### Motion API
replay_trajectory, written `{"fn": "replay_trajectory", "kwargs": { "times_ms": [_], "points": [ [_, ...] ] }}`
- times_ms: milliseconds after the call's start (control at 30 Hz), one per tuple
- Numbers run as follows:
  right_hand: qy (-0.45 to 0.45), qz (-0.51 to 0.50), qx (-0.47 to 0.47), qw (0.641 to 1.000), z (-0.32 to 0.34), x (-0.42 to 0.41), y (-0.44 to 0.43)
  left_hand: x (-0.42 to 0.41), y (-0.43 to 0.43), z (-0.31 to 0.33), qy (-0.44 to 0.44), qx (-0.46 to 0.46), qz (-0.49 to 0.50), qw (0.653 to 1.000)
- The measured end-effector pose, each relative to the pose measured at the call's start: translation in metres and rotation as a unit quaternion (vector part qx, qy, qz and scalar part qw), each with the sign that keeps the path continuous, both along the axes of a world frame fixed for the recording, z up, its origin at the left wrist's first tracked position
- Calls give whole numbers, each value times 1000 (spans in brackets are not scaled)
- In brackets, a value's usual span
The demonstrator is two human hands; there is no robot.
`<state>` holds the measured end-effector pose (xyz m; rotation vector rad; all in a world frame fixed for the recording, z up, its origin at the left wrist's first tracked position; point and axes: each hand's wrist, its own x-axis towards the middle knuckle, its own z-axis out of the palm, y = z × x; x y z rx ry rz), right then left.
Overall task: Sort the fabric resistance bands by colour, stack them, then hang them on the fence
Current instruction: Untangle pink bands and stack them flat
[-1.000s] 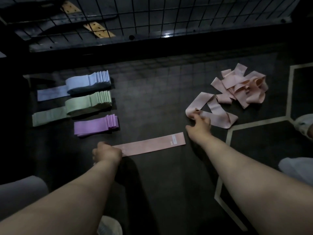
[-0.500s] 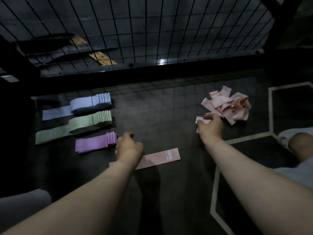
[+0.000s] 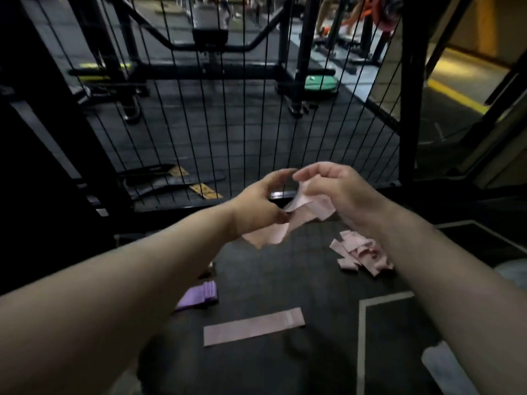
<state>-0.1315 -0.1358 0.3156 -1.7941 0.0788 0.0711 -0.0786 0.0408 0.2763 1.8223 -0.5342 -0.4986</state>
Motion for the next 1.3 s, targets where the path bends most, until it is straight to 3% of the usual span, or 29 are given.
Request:
{"fn": "replay_trajectory", "kwargs": {
  "times_ms": [133,267,400,533,733,967,1100,1300],
  "points": [
    [-42,61,25,997,55,-20,27,-24,39,49,19,-42,-63,997],
    [-36,104,24,994,81,-36,44,-53,69,62,36,-112,-5,993],
    [-49,174,-107,978,88,-50,52,-68,82,61,80,-207,66,973],
    [-109,119,-255,953,84,-56,59,-64,96,65,114,-267,51,956],
    [-160,33,-279,946,76,-55,56,-55,103,66,114,-284,34,952],
    [-194,-43,-166,966,73,-47,68,-51,91,60,118,-301,12,946],
    [-198,-82,-84,973,74,-44,78,-54,84,53,93,-251,-44,963],
    [-206,-127,2,970,87,-40,82,-56,75,42,83,-168,-31,982]
  ]
}}
